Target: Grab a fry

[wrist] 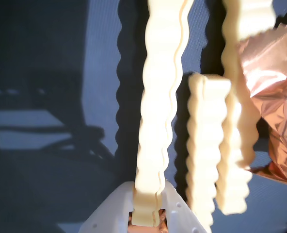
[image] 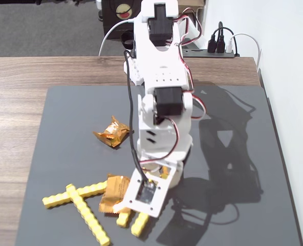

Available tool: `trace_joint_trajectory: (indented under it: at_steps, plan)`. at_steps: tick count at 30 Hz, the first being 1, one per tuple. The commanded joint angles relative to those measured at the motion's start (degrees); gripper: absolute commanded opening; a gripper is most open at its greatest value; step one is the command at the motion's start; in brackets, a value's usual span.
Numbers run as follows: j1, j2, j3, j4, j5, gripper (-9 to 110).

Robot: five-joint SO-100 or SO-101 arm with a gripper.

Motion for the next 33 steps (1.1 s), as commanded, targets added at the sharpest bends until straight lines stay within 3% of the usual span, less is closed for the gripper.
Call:
trace_joint_trajectory:
  at_steps: [1, 19, 33]
  plan:
    - [1.4, 8.1, -1.0, 1.5, -3.0, 1]
    - [7.1, 30.4, 20.3, 6.6, -26.2, 1]
    - [8.6, 47.0, 35.7, 7.8, -33.8, 1]
